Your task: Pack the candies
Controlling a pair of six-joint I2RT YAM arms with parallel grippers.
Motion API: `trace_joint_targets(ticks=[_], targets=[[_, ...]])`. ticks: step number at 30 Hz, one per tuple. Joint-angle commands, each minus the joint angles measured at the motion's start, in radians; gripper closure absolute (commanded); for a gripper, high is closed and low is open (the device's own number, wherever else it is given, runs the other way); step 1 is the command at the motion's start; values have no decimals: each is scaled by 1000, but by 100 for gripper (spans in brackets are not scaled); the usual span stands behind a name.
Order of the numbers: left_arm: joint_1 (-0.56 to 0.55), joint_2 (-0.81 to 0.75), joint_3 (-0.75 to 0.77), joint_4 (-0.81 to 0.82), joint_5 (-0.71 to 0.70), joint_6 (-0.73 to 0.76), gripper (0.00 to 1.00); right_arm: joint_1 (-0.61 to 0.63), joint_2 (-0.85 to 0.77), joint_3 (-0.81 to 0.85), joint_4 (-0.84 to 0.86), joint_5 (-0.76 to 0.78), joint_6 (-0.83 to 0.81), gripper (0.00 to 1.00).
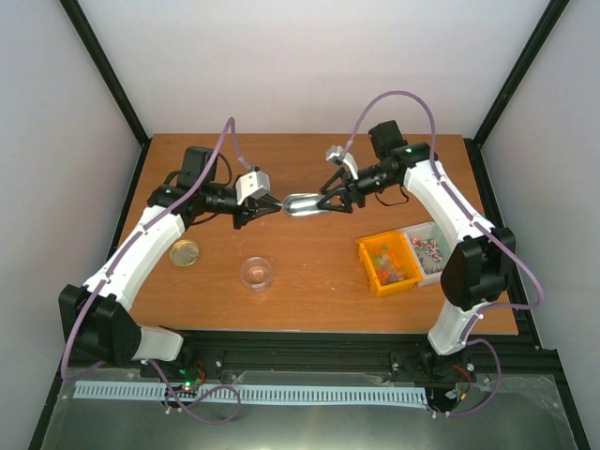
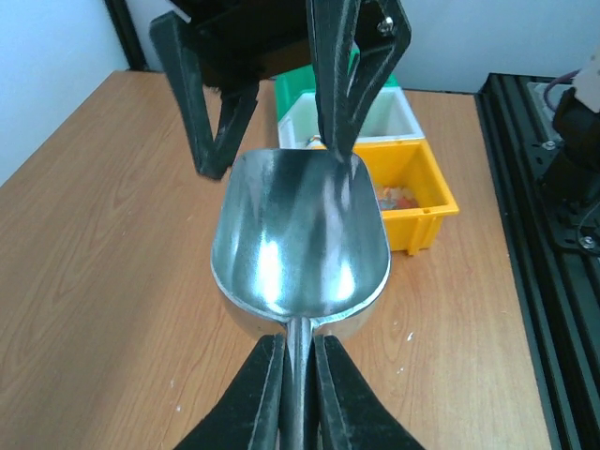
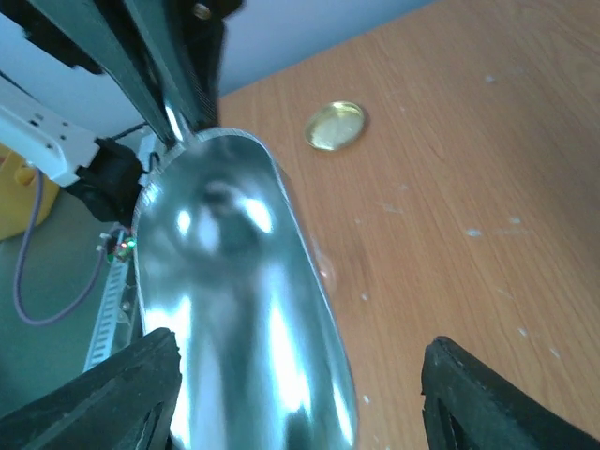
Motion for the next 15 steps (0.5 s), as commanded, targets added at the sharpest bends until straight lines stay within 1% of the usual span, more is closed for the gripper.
trace_joint_targets(ticks=[1, 5, 6, 9, 12, 15], targets=[[5, -6, -5, 44, -96, -105, 99, -109, -50, -65, 118, 57, 183, 28], [9, -19, -25, 72, -165, -152, 99, -221, -114, -139, 185, 215, 330, 26], [10, -24, -36, 100, -178, -171, 99, -249, -136, -166, 210, 257, 376, 26], [10, -43, -72, 207, -255, -278, 99, -348, -218, -240, 270, 463, 525, 23], [10, -50, -89, 259, -334, -344, 99, -464, -257, -280, 243, 591, 633, 22], [11, -40, -84, 270, -396, -389, 99, -605, -274, -309, 155, 651, 717, 20]])
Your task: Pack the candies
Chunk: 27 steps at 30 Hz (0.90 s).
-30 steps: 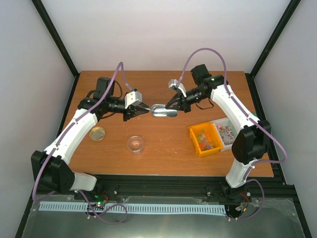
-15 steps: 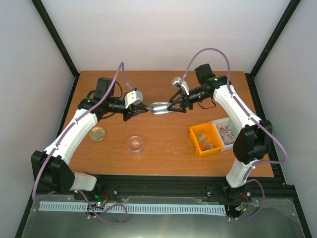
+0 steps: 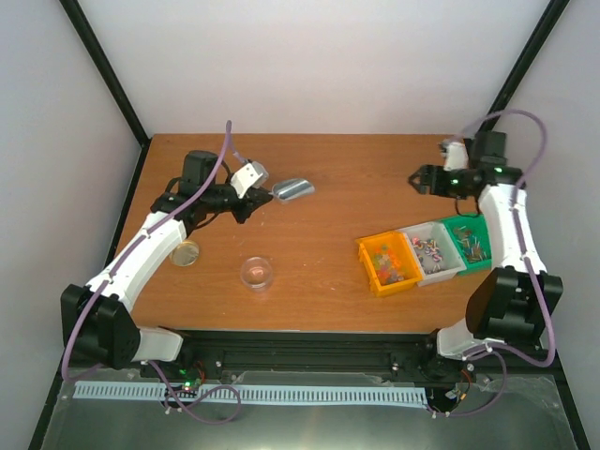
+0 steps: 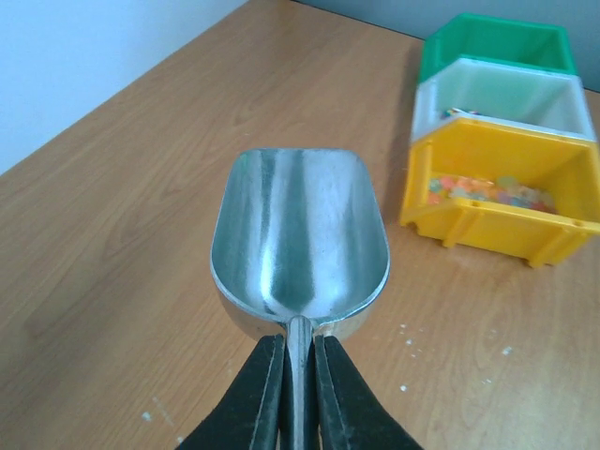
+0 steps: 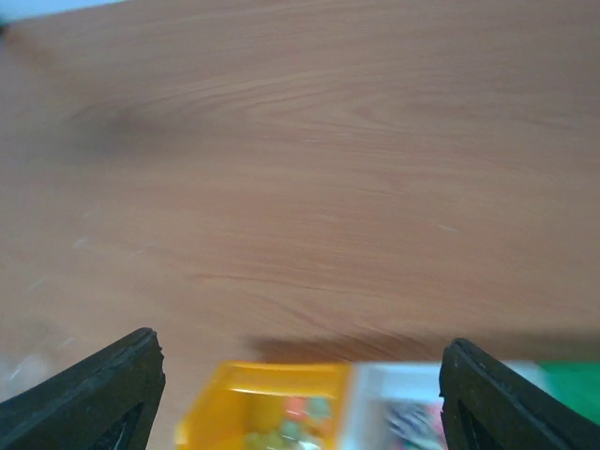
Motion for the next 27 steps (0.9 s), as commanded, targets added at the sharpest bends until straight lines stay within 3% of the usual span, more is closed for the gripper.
trace_joint_targets(ticks=[1, 6, 10, 16, 22, 27], targets=[[5, -20, 17, 96, -120, -132, 99, -175, -35, -46, -89, 217, 208, 20], [6, 4, 34, 82, -151, -163, 99, -309, -99, -150, -182, 263, 260, 20], [5, 10, 34, 90, -178, -172, 99, -310, -158, -267, -250, 291, 321, 20], [5, -4, 30, 80, -207, -157, 99, -310, -238, -380, -300, 485, 403, 22], [6, 4, 39, 72, -213, -154, 99, -311, -214, -454, -258, 454, 500, 25], [5, 7, 49, 68, -218, -145, 99, -296, -173, -478, -176, 361, 519, 37]])
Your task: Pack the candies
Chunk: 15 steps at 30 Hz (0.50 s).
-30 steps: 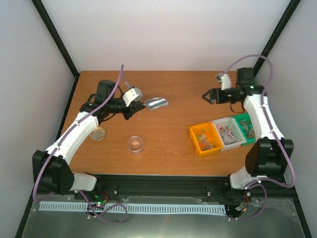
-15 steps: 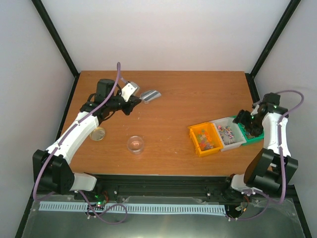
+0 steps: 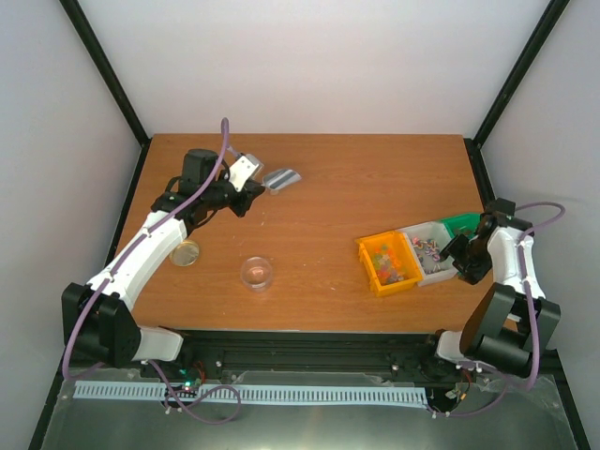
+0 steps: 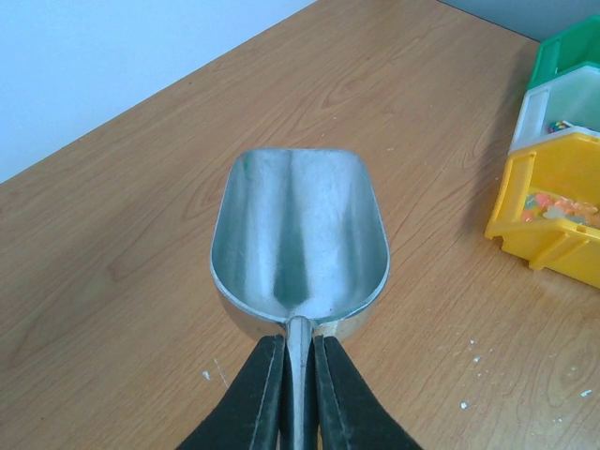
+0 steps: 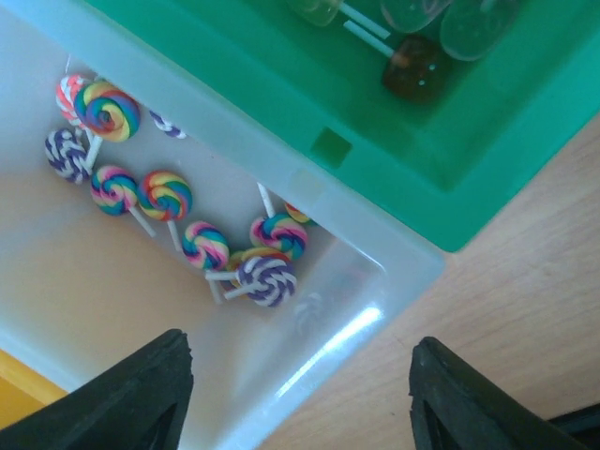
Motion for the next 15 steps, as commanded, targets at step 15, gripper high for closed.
trace_joint_targets(ticks=[15], targets=[[4, -12, 50, -22, -62, -3, 99, 108, 143, 29, 162, -9, 64, 67]])
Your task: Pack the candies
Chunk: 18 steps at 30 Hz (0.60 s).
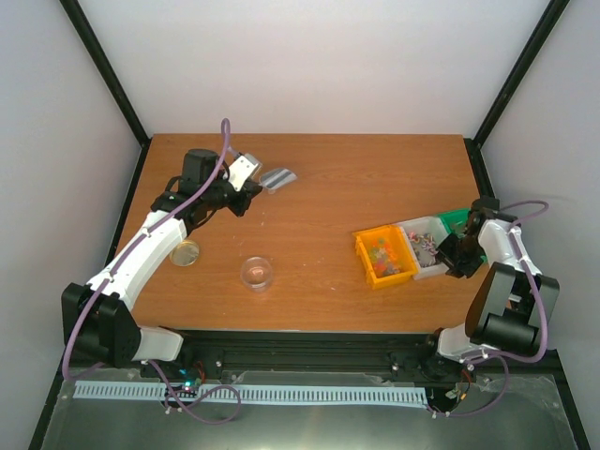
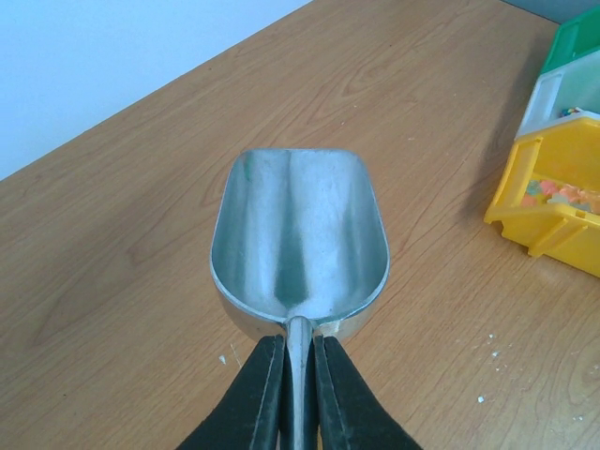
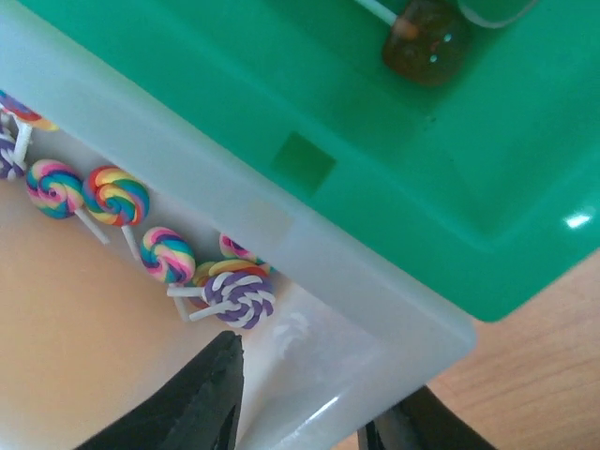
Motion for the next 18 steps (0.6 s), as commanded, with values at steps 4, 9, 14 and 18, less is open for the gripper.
trace_joint_targets(ticks=[4, 9, 14, 18], targets=[[8, -8, 52, -32, 3, 11, 99, 132, 68, 105, 129, 5, -43, 72], [17, -13, 49, -55, 26, 33, 99, 222, 149, 193, 167, 30, -121, 73], [25, -15, 47, -66, 24, 47, 99, 285, 265, 298, 174, 37, -229, 77], [31, -16, 40, -68, 32, 58, 99, 376, 361, 409, 166, 18, -345, 80]])
